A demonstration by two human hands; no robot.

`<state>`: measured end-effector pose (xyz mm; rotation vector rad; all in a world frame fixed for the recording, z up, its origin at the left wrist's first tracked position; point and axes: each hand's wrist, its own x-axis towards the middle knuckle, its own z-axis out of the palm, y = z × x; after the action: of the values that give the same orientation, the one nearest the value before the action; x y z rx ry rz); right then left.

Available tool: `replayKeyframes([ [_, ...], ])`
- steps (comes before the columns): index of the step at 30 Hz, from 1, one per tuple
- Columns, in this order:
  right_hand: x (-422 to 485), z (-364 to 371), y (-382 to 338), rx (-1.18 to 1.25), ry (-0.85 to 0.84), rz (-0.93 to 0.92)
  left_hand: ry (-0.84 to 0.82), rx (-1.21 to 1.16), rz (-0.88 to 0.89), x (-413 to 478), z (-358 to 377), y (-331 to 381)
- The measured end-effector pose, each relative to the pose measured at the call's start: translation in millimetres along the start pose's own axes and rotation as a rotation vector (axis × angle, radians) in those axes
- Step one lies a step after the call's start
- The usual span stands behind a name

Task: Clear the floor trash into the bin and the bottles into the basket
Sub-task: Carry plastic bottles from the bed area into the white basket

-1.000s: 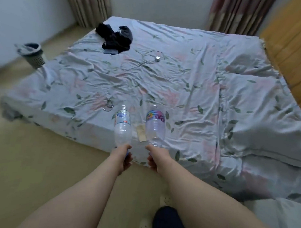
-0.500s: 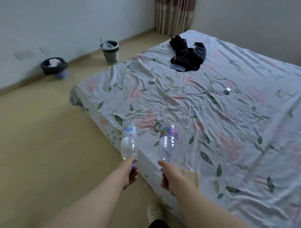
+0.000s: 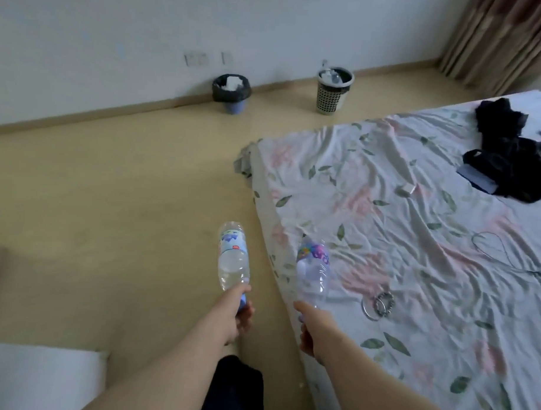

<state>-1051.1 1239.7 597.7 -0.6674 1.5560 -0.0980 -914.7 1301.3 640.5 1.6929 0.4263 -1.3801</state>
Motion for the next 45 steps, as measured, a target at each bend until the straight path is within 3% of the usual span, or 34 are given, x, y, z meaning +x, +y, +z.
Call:
replayKeyframes([
  [11, 24.8, 189.9, -174.2, -0.065, -0.104, -0.079, 0.072, -0.094, 0.069, 92.9, -79.6, 224.1],
  [17, 37.4, 256.2, -231.6, -0.095, -0.108, -0.006, 0.042, -0.133, 0.033, 118.8, -98.0, 292.5],
  [23, 59.7, 327.8, -309.5, -0.241, -0.202, -0.035, 0.155, -0.225, 0.032, 160.2, -124.6, 362.7],
  [30, 113.4, 395.0, -431.9, -0.176, -0.227, -0.03, 0.191, -0.057, 0.157, 202.0, -104.3, 496.7],
  [34, 136.3, 428.2, -521.1, -0.17, -0.28, -0.123, 0.173, -0.045, 0.218, 225.5, -83.6, 584.7],
  [38, 152.6, 438.5, -580.0, -0.154, -0.297, -0.125, 0.14, -0.046, 0.181, 249.0, -58.7, 639.0],
  [45, 228.1, 435.8, -673.3, 0.025, -0.155, -0.052, 0.089, 0.08, 0.141, 314.5, 2.0, 747.0],
])
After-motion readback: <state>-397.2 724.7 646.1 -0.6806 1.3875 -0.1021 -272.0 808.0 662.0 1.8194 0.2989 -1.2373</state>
